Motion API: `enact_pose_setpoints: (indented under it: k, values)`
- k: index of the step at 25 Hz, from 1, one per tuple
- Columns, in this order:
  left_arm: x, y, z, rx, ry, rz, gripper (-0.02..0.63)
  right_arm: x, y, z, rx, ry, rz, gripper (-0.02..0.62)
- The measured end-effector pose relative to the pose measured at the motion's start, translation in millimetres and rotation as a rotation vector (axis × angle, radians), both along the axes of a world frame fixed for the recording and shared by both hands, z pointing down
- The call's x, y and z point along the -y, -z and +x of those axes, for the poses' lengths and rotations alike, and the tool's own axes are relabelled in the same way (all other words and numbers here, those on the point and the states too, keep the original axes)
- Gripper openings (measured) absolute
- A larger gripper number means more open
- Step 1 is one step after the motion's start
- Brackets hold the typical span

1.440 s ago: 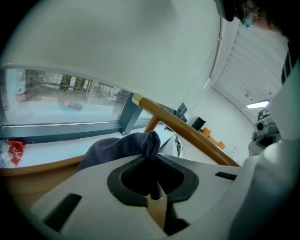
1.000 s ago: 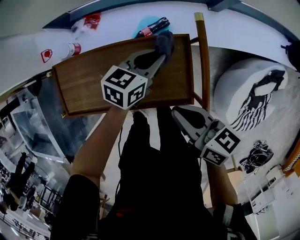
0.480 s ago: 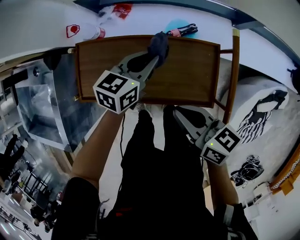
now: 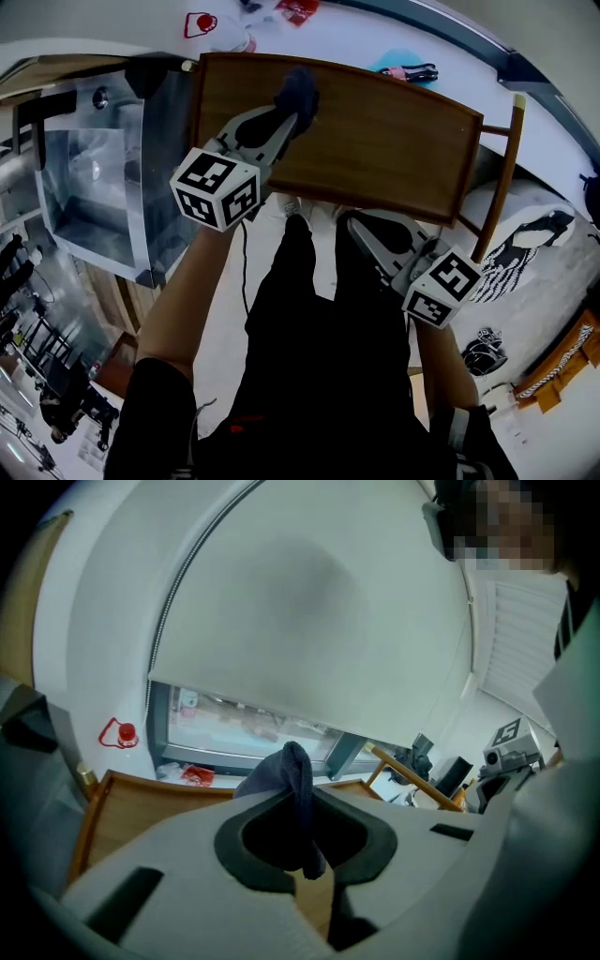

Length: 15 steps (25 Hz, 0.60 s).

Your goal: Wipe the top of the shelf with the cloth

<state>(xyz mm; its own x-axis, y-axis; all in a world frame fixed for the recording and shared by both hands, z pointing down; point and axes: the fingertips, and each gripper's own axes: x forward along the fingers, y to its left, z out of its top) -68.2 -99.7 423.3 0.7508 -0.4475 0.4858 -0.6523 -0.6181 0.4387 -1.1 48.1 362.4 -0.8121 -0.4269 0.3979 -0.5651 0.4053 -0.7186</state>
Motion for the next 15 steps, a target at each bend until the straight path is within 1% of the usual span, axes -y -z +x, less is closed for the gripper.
enact_pose_setpoints:
  k: [9,15]
  values:
    - [3,-9,-91,0.047,0.090,-0.006,0.052,8,-5,-60,-0.007,0.084,-0.012,0.005]
    - [3,-15,-143,0.110,0.151,-0.003,0.052,13,-9,-94,-0.002,0.127,-0.022,0.004]
